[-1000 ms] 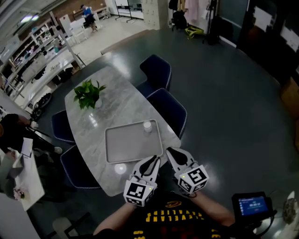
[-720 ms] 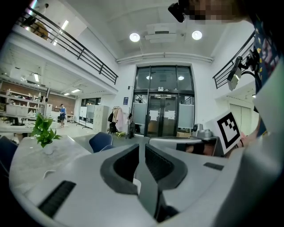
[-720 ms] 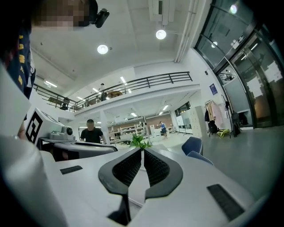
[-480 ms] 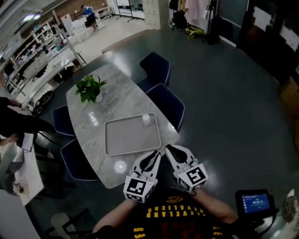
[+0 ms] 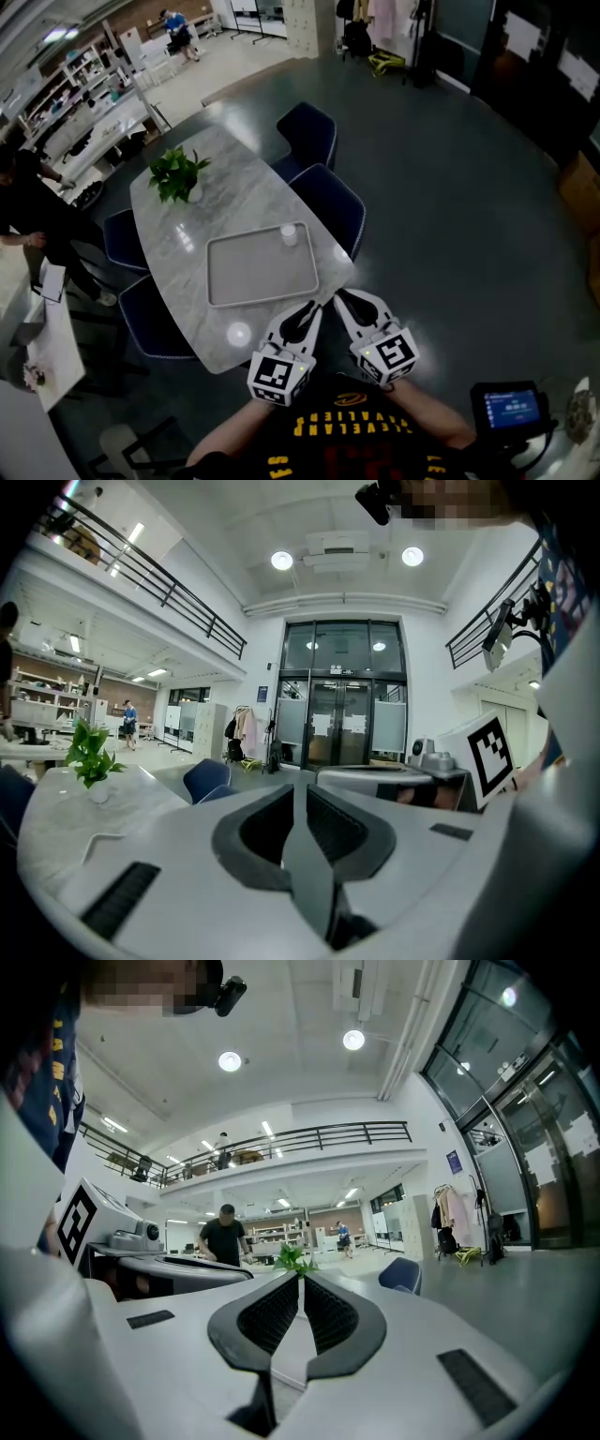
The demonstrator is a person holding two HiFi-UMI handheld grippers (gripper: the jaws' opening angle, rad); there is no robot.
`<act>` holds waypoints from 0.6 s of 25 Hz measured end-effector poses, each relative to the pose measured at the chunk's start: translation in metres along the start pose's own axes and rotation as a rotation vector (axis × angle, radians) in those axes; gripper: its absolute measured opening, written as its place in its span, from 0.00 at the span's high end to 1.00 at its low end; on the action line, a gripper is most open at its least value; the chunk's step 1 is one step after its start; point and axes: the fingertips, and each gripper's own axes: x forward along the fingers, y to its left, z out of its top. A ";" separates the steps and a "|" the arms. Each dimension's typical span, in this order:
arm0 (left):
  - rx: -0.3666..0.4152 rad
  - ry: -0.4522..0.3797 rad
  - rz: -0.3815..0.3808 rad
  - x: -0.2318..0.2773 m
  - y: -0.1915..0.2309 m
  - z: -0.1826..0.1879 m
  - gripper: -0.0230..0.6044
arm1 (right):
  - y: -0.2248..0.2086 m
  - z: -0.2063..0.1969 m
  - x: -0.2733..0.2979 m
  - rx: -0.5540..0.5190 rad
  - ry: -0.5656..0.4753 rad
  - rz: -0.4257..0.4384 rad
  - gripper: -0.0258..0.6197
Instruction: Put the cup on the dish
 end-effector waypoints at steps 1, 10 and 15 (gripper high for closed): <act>0.000 0.000 0.003 -0.001 0.000 0.000 0.89 | 0.001 0.000 -0.001 -0.001 0.001 0.002 0.92; -0.005 0.000 0.023 -0.006 0.003 -0.001 0.89 | 0.007 -0.001 0.003 -0.003 0.001 0.023 0.92; 0.000 -0.002 0.022 -0.008 0.005 -0.003 0.89 | 0.010 0.000 0.005 -0.002 -0.001 0.026 0.92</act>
